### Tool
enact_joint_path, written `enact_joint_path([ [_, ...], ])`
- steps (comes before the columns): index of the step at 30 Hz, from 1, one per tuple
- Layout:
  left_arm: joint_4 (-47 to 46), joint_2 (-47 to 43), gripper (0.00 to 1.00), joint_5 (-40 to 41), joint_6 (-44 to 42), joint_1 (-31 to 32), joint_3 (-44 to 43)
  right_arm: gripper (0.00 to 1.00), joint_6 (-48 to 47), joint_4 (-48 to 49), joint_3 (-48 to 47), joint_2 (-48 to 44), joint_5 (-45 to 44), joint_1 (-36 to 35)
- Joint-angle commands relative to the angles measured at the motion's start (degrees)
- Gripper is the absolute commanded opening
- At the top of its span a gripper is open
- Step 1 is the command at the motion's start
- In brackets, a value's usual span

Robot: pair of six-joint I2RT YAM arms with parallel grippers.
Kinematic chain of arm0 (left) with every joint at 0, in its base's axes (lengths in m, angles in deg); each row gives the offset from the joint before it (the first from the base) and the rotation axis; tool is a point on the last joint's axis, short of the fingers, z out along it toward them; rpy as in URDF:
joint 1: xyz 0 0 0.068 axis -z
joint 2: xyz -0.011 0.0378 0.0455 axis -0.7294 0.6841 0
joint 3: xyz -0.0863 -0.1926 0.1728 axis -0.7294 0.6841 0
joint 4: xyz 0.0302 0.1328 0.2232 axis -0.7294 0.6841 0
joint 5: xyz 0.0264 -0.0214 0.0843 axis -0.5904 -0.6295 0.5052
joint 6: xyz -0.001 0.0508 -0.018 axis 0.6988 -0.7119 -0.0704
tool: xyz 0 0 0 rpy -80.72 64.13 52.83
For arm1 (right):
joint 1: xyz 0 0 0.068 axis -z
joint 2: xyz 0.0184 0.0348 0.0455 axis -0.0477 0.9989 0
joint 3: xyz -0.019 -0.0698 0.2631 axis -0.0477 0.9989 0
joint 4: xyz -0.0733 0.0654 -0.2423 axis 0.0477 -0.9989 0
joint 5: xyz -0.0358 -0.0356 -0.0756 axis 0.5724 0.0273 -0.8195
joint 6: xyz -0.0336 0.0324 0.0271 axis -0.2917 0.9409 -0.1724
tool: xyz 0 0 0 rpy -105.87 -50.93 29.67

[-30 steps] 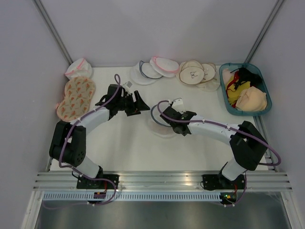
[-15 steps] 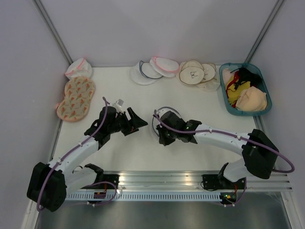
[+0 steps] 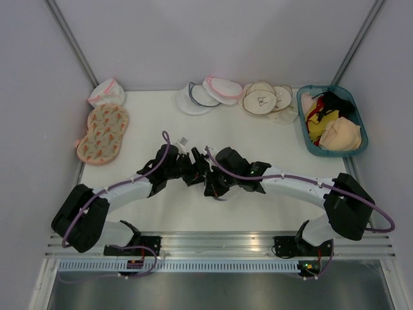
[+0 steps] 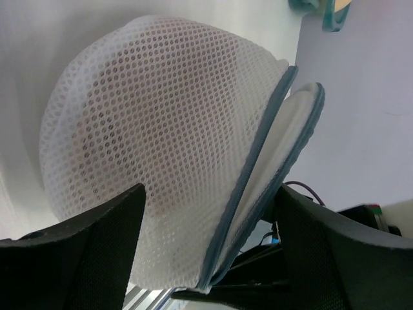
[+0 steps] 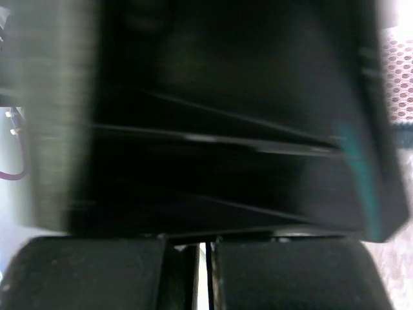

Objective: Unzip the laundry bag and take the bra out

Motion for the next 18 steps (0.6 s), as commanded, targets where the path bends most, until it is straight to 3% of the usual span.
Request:
enact_joint_path([
  [1,-6.39,4.05,0.82,-3.62,-0.88,2.10,-5.93,0.00,-0.81,2.36,-0.66,-0.41,0.56,-0.14],
  [2,-6.22,5.37,0.78,-3.89,-2.46,2.62,-6.46,0.00,-0.98,2.27,-0.58,-0.59,0.39,-0.14],
  [3,-6.13,5.81,0.61,-3.90,-2.82,2.63,-6.81,0.00,-1.16,2.10,-0.58,-0.68,0.21,-0.23],
  [5,-6.04,6.08,0.37,-3.02,-4.31,2.72,-6.47,0.01,-1.16,1.92,-0.58,-1.12,-0.05,-0.14],
  [6,-4.47,5.91,0.13,-2.32,-4.93,2.72,-6.64,0.01,-1.16,1.75,-0.49,-1.12,-0.32,-0.14],
  [7,-3.59,5.56,0.02,-0.83,-6.15,2.72,-7.08,0.00,-1.16,1.49,-0.40,-1.29,-0.41,-0.14],
  [13,4.14,4.15,0.02,7.15,-10.12,2.45,-8.48,0.00,-1.42,-0.80,-0.40,-0.60,-0.50,-0.23],
  [18,5.48,4.50,0.02,10.87,-9.16,-2.20,-7.18,0.01,-1.69,-3.61,1.18,1.34,1.96,-0.23],
])
